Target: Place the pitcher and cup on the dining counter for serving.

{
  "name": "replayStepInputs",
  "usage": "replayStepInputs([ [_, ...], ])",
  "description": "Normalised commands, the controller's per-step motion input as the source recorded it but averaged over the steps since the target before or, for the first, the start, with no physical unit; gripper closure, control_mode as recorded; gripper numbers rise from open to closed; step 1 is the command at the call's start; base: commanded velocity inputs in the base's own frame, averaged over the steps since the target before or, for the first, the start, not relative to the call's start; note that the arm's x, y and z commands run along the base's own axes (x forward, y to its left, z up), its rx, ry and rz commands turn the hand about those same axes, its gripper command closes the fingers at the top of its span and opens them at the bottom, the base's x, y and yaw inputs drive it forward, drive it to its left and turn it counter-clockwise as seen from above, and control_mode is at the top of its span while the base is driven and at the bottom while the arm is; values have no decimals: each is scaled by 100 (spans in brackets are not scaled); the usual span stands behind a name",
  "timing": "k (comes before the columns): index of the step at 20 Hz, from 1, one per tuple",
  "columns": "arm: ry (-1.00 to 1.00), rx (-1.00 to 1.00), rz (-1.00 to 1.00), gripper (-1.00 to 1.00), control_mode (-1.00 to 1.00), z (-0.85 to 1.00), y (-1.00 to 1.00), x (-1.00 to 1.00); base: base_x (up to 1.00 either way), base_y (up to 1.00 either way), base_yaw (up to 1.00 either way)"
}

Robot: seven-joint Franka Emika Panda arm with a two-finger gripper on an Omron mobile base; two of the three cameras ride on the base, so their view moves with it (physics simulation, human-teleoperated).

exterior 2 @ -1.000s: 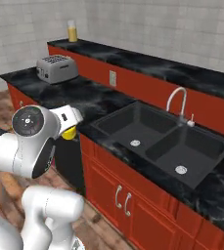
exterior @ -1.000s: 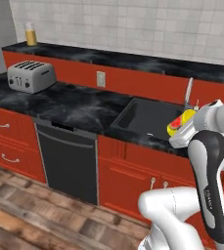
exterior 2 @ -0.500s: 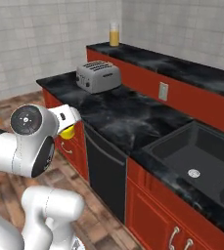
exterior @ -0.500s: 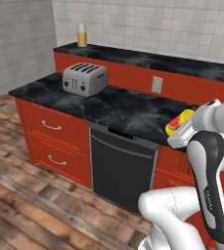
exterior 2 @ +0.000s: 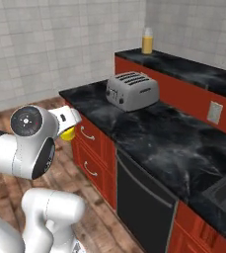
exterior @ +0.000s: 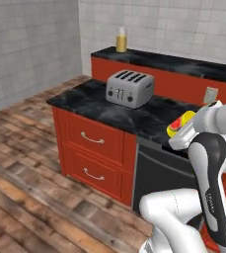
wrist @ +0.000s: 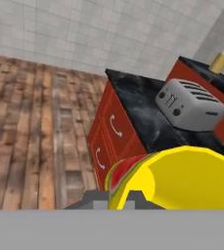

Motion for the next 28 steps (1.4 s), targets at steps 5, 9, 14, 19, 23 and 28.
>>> replayStepInputs([
  [5,0,0,0,100,100,0,0,0,100,100,4],
  [9,0,0,0,100,100,0,0,0,100,100,0],
  [14,0,0,0,100,100,0,0,0,100,100,0],
  [19,0,0,0,100,100,0,0,0,100,100,0],
  [23,0,0,0,100,100,0,0,0,100,100,-2],
  [28,0,0,0,100,100,0,0,0,100,100,-7],
])
